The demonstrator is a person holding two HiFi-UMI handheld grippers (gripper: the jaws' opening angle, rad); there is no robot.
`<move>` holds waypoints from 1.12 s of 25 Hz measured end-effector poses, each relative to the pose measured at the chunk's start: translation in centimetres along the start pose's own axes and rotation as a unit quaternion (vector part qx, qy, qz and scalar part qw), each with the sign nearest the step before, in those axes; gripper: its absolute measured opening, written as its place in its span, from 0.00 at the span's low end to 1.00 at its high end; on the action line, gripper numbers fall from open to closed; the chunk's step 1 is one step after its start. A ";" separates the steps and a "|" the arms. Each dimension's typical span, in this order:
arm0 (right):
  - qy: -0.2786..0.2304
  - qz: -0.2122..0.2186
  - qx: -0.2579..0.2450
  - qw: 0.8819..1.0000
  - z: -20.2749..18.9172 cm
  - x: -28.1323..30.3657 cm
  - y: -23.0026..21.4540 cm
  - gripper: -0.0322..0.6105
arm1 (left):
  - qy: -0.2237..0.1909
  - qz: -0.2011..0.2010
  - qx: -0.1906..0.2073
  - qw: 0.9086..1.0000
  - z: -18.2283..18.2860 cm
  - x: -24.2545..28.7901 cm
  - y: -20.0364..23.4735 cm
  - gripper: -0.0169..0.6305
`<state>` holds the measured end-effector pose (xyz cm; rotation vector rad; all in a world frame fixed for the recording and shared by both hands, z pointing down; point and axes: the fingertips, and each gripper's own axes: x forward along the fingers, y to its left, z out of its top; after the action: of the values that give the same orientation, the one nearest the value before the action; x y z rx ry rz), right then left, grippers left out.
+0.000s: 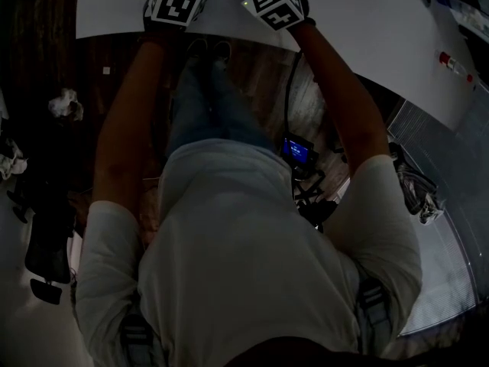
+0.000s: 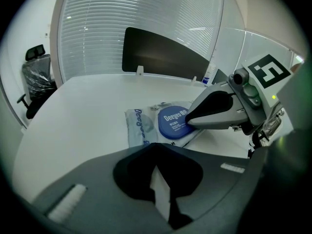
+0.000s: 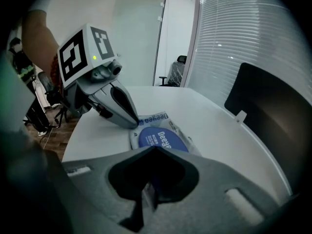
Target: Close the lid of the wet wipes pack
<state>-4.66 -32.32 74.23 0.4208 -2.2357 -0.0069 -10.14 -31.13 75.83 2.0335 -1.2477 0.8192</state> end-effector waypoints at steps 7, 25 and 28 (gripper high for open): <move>-0.042 -0.022 0.027 0.999 2.7 -2.4 0.1 0.05 | -0.009 -0.002 -0.009 1.000 0.4 -2.2 -0.3 0.03; -0.238 -0.089 0.116 0.960 17.0 -19.9 1.5 0.05 | -0.204 -0.037 0.008 0.978 12.8 -19.8 -9.4 0.03; -0.259 -0.112 0.120 0.952 18.5 -22.9 2.4 0.05 | -0.249 -0.017 0.013 0.968 14.5 -23.4 -10.1 0.03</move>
<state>-5.70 -25.68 45.45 0.8878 -2.7008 0.0397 -6.70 -25.86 47.18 2.3613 -1.4620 0.3100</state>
